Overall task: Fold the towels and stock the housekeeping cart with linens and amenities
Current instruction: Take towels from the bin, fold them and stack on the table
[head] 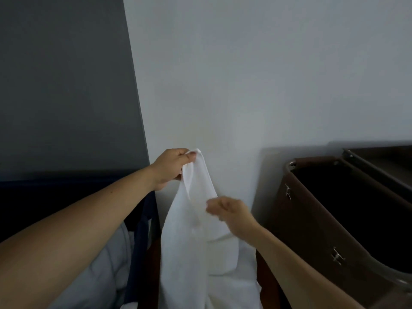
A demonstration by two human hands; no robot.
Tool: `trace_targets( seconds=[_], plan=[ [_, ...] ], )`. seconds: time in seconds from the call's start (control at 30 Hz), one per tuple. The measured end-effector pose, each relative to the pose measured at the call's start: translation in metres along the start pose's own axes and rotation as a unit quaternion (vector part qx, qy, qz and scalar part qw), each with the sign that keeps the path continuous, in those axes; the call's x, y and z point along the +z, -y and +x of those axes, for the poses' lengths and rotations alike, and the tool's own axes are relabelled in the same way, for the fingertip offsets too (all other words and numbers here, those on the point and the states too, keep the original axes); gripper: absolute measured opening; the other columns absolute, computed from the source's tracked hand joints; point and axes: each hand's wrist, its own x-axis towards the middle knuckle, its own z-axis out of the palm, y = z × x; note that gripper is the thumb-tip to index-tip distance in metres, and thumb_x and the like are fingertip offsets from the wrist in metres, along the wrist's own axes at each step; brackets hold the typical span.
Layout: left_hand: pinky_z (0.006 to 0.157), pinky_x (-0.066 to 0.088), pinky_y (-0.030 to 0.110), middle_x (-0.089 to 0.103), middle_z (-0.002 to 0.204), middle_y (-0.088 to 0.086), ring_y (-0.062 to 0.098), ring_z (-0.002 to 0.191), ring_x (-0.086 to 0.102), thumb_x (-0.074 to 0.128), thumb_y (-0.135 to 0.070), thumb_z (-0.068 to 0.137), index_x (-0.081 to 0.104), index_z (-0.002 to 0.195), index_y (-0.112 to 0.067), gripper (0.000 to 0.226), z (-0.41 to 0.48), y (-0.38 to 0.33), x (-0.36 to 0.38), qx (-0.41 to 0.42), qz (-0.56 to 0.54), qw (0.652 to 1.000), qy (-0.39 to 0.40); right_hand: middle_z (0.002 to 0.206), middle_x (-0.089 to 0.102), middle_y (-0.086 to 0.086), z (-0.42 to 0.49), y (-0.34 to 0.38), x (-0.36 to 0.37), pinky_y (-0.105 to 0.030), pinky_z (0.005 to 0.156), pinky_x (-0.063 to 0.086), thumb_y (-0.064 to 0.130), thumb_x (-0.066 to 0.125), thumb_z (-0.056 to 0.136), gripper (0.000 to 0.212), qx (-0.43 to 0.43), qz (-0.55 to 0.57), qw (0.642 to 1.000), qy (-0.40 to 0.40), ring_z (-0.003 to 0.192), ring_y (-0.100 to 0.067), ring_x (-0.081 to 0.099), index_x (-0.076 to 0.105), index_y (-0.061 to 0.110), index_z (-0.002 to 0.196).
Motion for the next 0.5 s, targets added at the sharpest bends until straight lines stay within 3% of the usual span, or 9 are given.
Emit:
trace_targets(
  seconds=[0.03,0.1,0.2,0.3,0.37,0.43,0.5],
  plan=[
    [0.090,0.054,0.044,0.067,0.099,0.012,0.027,0.092,0.065,0.055,-0.029,0.100,0.064,0.113,0.002,0.035,-0.002,-0.001,0.001,-0.013,-0.024,1.000,0.006,0.092,0.071,0.017,0.006,0.002,-0.005,-0.025,0.077,0.051,0.037,0.071,0.089,0.012,-0.017,-0.008,0.997,-0.073,0.088,-0.001,0.065,0.071,0.031,0.099],
    [0.097,0.050,0.048,0.068,0.105,0.014,0.031,0.098,0.064,0.055,-0.029,0.100,0.062,0.119,0.003,0.038,-0.005,-0.005,0.001,-0.032,-0.074,0.996,0.025,0.112,0.063,0.022,0.016,0.006,-0.015,-0.024,0.091,0.047,0.041,0.067,0.091,0.037,-0.040,-0.080,0.986,-0.143,0.105,-0.001,0.058,0.058,0.033,0.126],
    [0.098,0.050,0.050,0.067,0.110,0.017,0.034,0.104,0.064,0.056,-0.027,0.099,0.060,0.120,0.004,0.039,-0.012,-0.017,0.005,-0.026,-0.126,0.989,0.069,0.130,0.052,0.017,0.024,0.009,-0.020,-0.026,0.099,0.042,0.045,0.063,0.093,0.052,-0.051,-0.121,0.988,-0.077,0.117,-0.004,0.050,0.047,0.029,0.139],
    [0.086,0.058,0.041,0.071,0.098,0.011,0.028,0.096,0.067,0.059,-0.026,0.096,0.065,0.106,-0.004,0.025,-0.017,-0.039,0.004,0.024,-0.154,0.985,0.072,0.096,0.067,0.003,0.027,0.011,-0.016,-0.034,0.075,0.048,0.045,0.062,0.094,0.029,-0.042,-0.134,0.989,-0.038,0.086,-0.016,0.061,0.063,0.018,0.105],
    [0.079,0.058,0.038,0.071,0.093,0.009,0.025,0.090,0.068,0.060,-0.027,0.096,0.065,0.103,-0.008,0.021,-0.018,-0.054,-0.004,0.072,-0.183,0.980,0.039,0.083,0.068,-0.012,0.027,0.002,-0.019,-0.041,0.070,0.051,0.040,0.063,0.095,0.034,-0.029,-0.103,0.993,-0.057,0.074,-0.025,0.062,0.064,0.006,0.091],
    [0.075,0.055,0.039,0.066,0.088,0.010,0.026,0.082,0.065,0.057,-0.029,0.097,0.063,0.099,-0.009,0.021,-0.016,-0.063,-0.017,0.118,-0.179,0.976,-0.035,0.072,0.061,-0.011,0.023,-0.009,-0.032,-0.036,0.061,0.044,0.036,0.064,0.095,0.037,0.001,-0.107,0.991,-0.077,0.066,-0.022,0.055,0.060,0.001,0.083],
    [0.069,0.043,0.040,0.054,0.082,0.012,0.025,0.074,0.053,0.052,-0.033,0.100,0.057,0.092,-0.007,0.028,-0.011,-0.058,-0.026,0.143,-0.067,0.979,-0.128,0.064,0.047,-0.004,0.022,-0.011,-0.050,-0.033,0.057,0.033,0.033,0.063,0.096,0.037,0.022,-0.162,0.980,-0.117,0.063,-0.019,0.043,0.051,0.007,0.071]
  ],
)
